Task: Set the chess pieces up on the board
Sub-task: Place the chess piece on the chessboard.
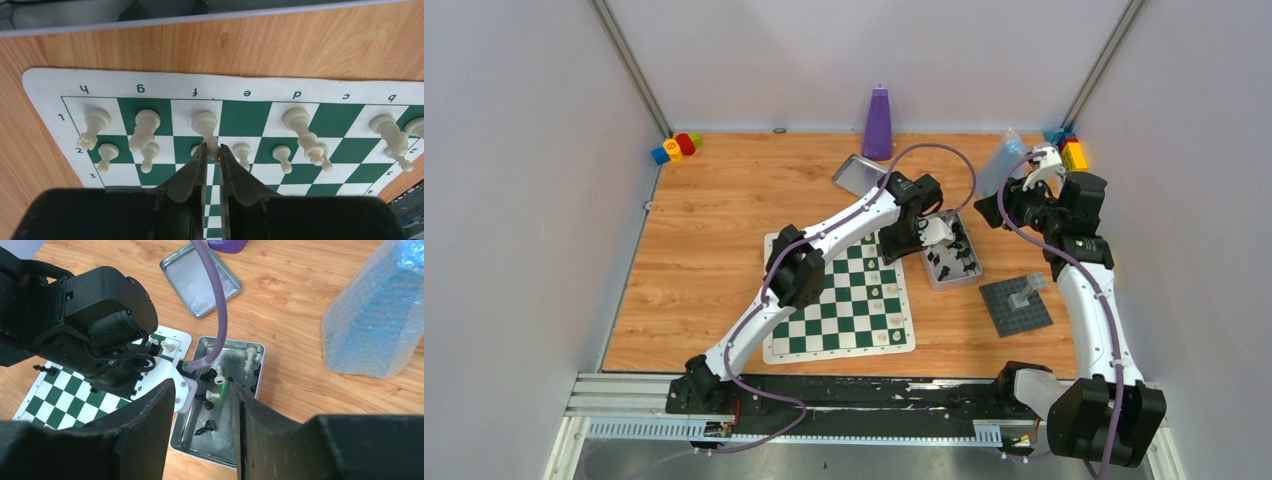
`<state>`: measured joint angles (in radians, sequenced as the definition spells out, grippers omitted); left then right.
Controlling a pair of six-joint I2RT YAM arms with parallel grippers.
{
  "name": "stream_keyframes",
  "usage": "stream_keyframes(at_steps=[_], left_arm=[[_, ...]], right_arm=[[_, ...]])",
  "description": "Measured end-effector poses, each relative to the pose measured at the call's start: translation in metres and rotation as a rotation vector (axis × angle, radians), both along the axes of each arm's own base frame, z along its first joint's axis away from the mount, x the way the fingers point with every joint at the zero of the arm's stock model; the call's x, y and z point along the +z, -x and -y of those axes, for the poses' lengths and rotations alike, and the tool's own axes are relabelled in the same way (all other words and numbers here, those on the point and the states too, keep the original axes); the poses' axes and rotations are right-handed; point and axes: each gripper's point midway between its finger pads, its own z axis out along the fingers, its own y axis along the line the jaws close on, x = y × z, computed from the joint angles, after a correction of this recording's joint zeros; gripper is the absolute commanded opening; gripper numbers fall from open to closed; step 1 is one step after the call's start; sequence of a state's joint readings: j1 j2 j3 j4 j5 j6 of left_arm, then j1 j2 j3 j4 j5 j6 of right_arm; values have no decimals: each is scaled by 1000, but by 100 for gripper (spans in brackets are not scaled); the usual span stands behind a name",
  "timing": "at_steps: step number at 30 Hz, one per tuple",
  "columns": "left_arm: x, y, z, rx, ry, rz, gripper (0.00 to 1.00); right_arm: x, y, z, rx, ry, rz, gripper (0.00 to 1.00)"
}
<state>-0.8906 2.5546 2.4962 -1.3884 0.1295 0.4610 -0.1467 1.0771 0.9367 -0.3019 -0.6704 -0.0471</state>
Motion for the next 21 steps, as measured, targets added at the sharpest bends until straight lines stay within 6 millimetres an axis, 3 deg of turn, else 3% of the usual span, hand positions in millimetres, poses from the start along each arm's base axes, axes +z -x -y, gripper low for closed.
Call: stream_keyframes(at_steps=[21], left_arm=[[-10, -4, 0, -3, -27, 20, 33]], right_arm=[[0, 0, 2, -3, -1, 1, 45]])
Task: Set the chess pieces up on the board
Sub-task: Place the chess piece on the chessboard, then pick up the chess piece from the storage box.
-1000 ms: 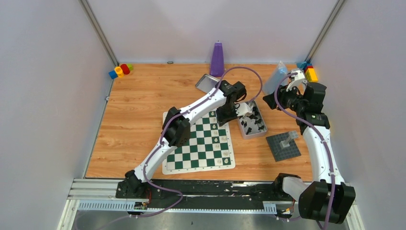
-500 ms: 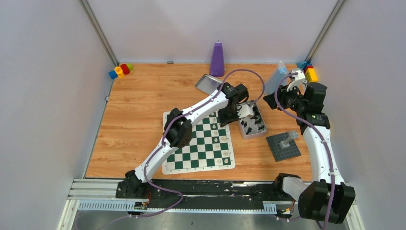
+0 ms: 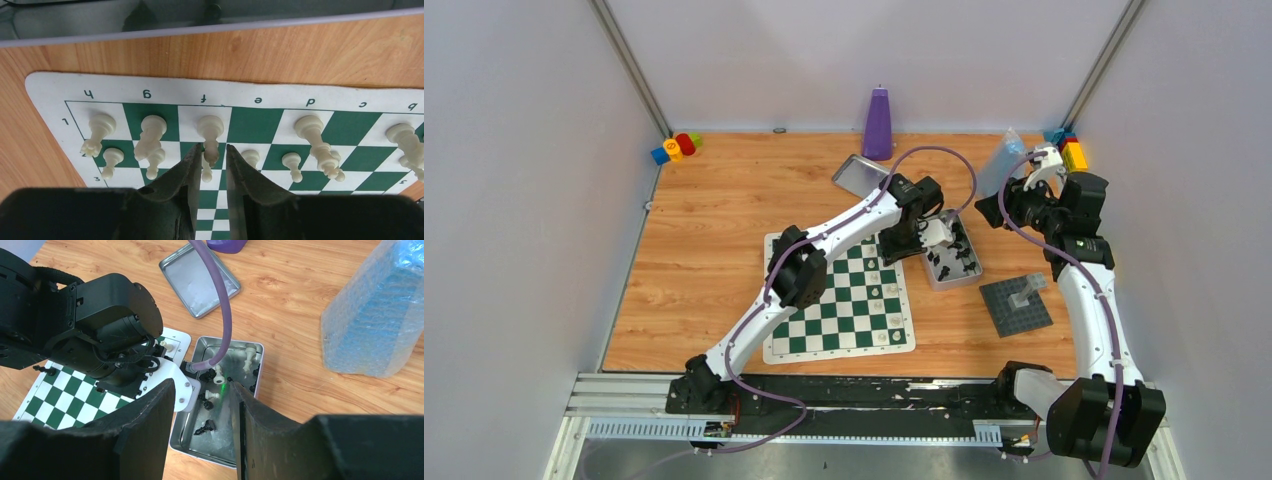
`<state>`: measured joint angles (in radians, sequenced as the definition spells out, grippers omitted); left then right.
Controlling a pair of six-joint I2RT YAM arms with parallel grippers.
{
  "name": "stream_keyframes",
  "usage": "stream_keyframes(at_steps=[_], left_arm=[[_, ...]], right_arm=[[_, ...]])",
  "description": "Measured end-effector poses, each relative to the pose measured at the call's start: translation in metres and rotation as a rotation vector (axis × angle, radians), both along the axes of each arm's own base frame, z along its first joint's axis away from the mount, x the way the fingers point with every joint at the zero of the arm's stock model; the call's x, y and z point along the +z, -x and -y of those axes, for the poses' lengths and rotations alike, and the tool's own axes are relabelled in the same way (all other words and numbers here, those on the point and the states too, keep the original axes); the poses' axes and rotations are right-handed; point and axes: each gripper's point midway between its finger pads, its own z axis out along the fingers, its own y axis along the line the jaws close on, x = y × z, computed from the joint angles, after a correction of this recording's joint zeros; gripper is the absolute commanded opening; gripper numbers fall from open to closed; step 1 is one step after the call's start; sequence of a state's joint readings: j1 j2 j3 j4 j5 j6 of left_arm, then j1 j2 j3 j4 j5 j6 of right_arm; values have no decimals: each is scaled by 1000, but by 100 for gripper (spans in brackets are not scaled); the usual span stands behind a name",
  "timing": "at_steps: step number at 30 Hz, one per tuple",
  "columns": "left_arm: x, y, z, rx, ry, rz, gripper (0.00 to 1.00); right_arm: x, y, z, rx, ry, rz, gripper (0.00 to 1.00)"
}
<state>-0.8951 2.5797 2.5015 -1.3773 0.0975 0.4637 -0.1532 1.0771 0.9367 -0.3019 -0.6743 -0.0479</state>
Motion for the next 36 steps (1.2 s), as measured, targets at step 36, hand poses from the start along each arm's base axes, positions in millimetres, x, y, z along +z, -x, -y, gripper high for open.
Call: stream_keyframes(at_steps=[36], left_arm=[[148, 7, -74, 104, 276, 288, 68]], right_arm=[[-67, -29, -37, 58, 114, -214, 42]])
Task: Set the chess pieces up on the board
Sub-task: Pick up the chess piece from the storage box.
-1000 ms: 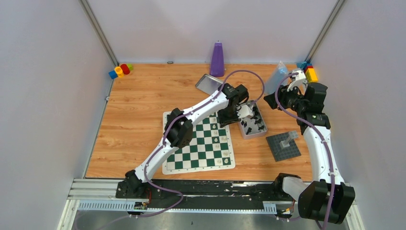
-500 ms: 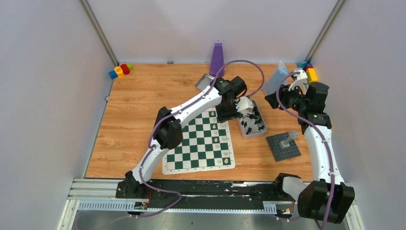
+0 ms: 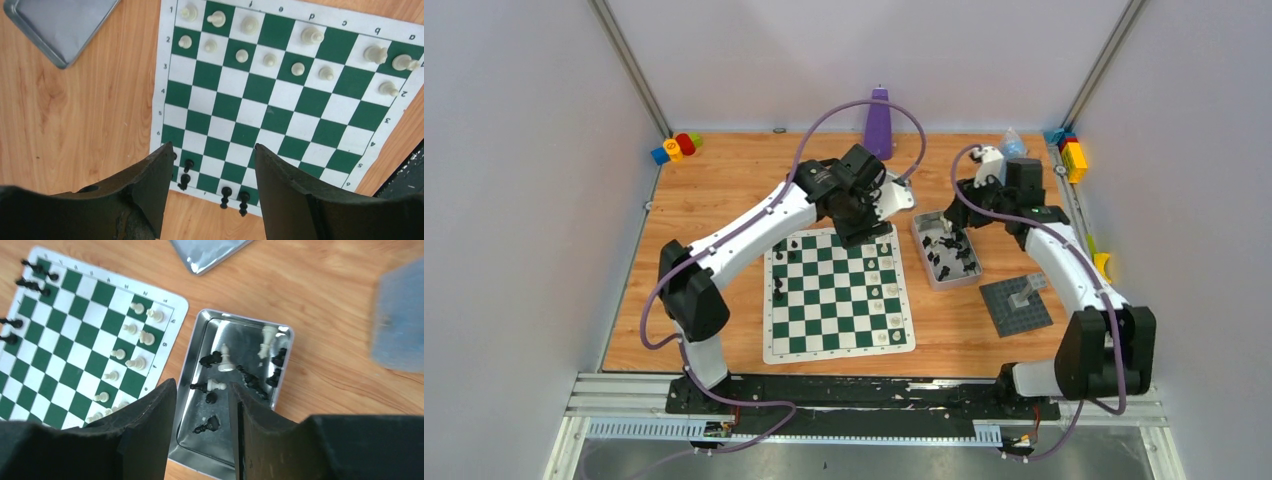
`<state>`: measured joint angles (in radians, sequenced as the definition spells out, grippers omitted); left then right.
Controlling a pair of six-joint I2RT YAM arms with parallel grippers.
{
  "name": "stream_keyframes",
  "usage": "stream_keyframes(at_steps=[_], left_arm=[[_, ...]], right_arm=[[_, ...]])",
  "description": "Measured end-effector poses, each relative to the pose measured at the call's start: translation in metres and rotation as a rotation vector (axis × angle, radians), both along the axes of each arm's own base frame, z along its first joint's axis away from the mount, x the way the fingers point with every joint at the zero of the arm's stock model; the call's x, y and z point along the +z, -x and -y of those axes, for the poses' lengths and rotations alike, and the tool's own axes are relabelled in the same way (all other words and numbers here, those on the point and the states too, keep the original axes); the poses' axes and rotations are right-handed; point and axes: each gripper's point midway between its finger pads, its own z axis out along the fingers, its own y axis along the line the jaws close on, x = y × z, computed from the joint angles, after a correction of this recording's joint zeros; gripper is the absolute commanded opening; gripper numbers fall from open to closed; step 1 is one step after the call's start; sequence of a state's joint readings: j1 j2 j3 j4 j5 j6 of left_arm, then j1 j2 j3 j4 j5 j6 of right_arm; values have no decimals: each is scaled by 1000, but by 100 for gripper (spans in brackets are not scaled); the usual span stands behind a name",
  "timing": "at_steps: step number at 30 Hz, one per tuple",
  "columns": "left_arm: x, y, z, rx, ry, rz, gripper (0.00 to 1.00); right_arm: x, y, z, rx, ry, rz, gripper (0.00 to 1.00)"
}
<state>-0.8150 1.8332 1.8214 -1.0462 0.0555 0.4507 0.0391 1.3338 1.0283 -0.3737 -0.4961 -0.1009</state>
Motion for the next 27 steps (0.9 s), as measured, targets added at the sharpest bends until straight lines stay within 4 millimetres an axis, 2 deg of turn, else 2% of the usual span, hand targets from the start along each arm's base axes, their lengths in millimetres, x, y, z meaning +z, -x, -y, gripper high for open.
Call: stream_keyframes(at_steps=[3, 5, 12, 17, 27], left_arm=[[3, 0, -14, 22, 24, 3, 68], [4, -1, -23, 38, 33, 9, 68], [-1, 5, -42, 61, 19, -1, 68], [-5, 9, -45, 63, 12, -10, 68], [-3, 9, -45, 64, 19, -5, 68]], right_arm=[[-26, -3, -21, 56, 68, -50, 39], [-43, -6, -28, 82, 111, -79, 39], [-93, -18, -18, 111, 248, -157, 39], [-112, -19, -16, 146, 308, -187, 39], [-134, -16, -23, 215, 367, -222, 41]])
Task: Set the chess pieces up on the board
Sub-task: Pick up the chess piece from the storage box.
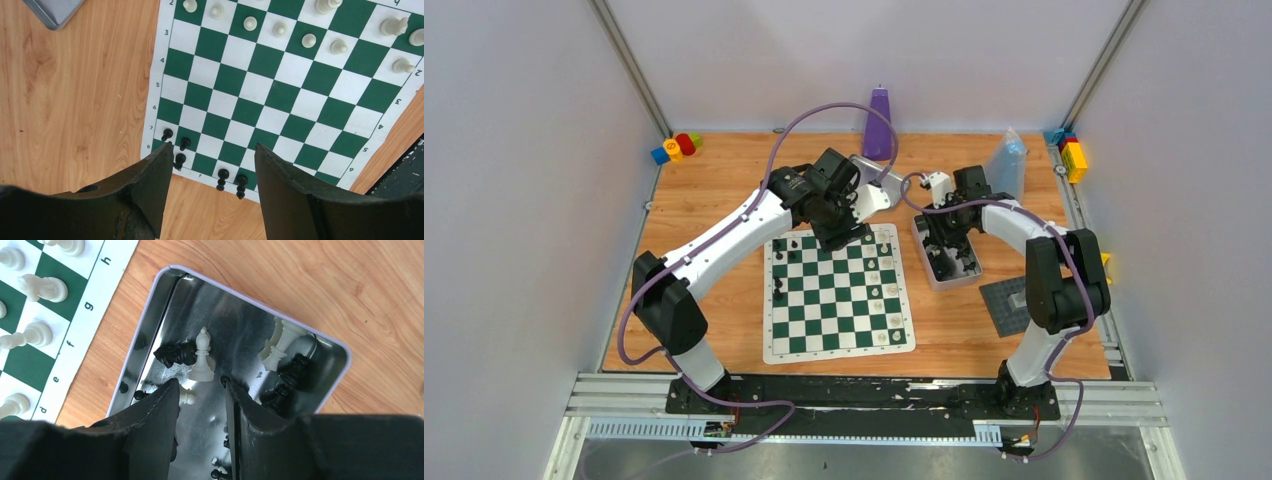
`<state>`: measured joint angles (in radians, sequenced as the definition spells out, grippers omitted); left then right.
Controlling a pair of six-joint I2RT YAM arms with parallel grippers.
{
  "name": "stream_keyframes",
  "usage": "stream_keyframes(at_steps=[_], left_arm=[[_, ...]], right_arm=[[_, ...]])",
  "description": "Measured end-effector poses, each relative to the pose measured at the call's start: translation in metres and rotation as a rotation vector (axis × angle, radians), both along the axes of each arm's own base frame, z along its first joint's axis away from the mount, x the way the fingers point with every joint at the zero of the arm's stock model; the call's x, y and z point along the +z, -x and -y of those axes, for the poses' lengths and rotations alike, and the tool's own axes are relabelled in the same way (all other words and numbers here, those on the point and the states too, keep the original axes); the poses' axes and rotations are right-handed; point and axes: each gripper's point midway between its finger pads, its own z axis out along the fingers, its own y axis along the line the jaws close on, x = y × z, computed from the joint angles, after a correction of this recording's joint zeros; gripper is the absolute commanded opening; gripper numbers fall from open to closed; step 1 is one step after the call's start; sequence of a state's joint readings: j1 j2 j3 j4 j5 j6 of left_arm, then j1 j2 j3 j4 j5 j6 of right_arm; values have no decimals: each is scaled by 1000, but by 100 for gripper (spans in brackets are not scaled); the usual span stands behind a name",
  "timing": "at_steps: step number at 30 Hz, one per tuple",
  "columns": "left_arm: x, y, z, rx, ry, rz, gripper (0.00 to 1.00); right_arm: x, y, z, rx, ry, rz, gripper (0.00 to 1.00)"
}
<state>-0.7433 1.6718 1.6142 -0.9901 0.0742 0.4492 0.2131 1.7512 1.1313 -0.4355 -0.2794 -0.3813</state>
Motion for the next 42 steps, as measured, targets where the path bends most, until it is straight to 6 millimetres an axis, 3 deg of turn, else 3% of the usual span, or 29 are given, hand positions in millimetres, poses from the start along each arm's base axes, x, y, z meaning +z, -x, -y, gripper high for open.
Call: stream_keyframes(at_steps=[12, 24, 36, 42], left_arm=[[0, 1, 0, -1, 3, -3, 68], [0, 1, 1, -1, 3, -3, 68], [0, 1, 1, -1, 3, -3, 68], [0, 0, 1, 4, 5, -3, 68]], right_arm=[[-22, 1, 1, 27, 40, -49, 39], [-22, -3, 0, 44, 48, -40, 36], [-24, -7, -1, 60, 50, -36, 17], [-22, -8, 3, 53, 70, -26, 13]])
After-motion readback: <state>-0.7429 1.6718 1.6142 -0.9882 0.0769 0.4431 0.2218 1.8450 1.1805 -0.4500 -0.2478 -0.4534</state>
